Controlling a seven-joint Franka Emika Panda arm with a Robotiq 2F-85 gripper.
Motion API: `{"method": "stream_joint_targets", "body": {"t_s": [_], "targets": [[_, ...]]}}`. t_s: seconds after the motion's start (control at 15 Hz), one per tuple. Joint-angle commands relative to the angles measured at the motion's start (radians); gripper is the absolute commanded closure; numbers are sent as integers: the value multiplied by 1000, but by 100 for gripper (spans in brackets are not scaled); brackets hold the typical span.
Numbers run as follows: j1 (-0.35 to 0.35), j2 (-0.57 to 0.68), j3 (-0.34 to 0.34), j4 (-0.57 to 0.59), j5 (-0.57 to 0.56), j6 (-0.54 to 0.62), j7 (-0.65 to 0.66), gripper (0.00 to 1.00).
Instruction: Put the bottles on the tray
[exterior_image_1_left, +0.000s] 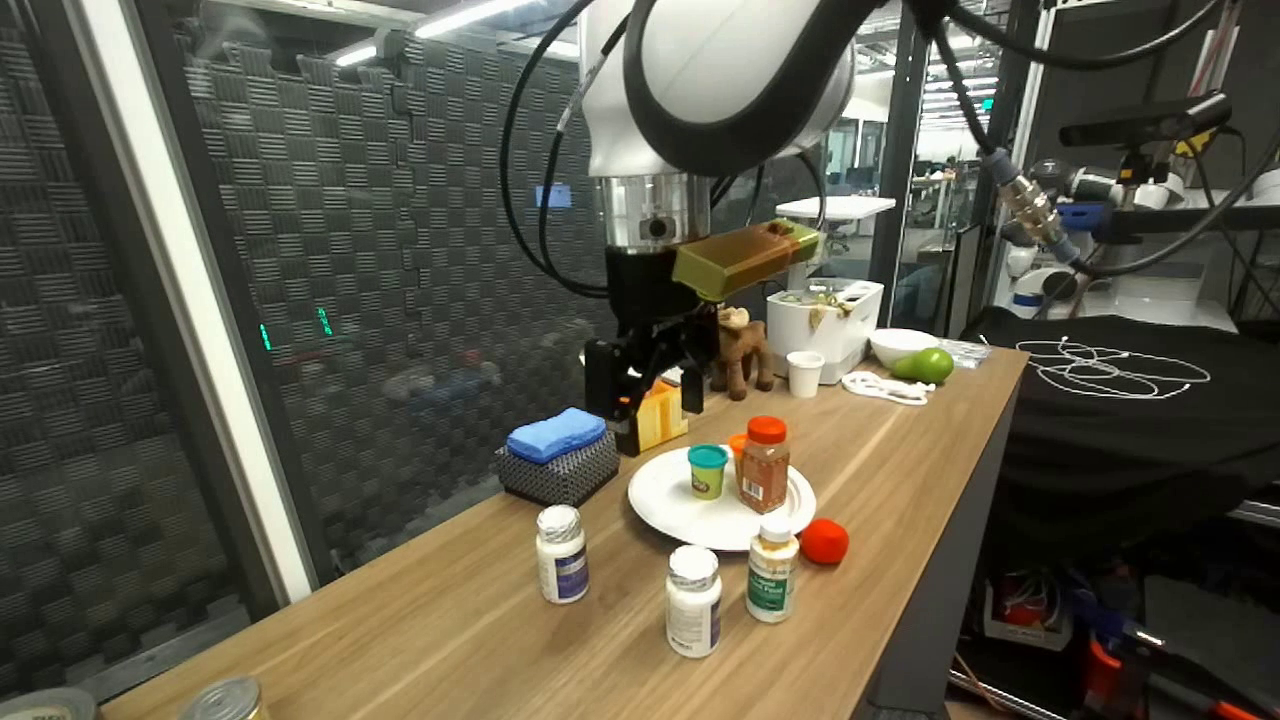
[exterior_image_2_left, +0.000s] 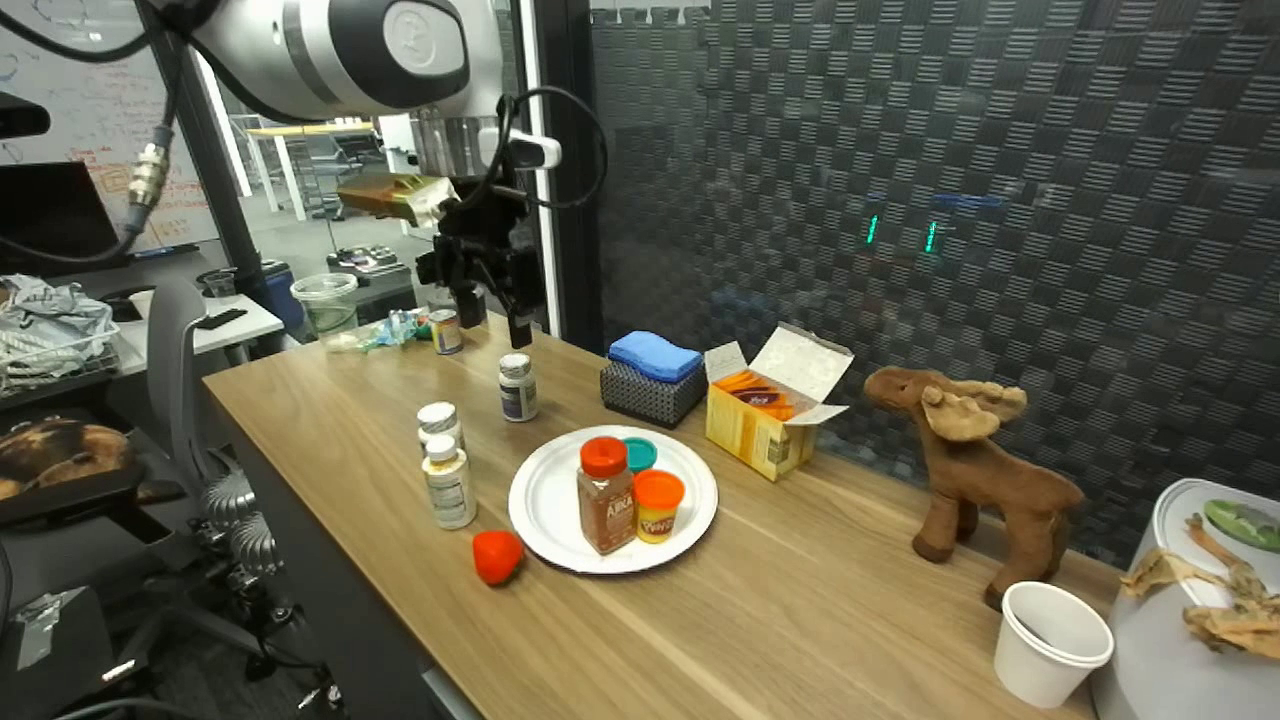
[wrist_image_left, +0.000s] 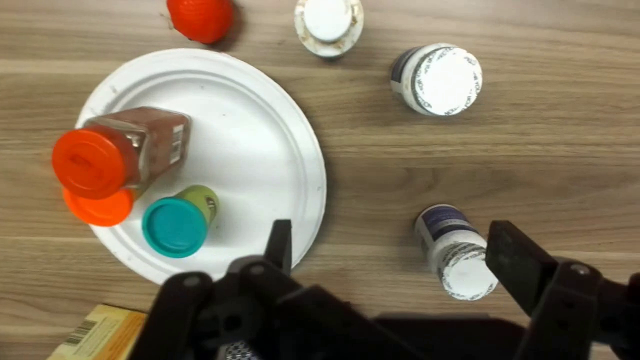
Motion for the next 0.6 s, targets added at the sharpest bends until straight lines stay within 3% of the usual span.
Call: {"method": "stream_joint_targets", "body": {"t_s": [0.0,0.53], "targets": [[4,118,22,109,68,-2,-83,0],[42,241,44,208,96,27,-123,0]]}}
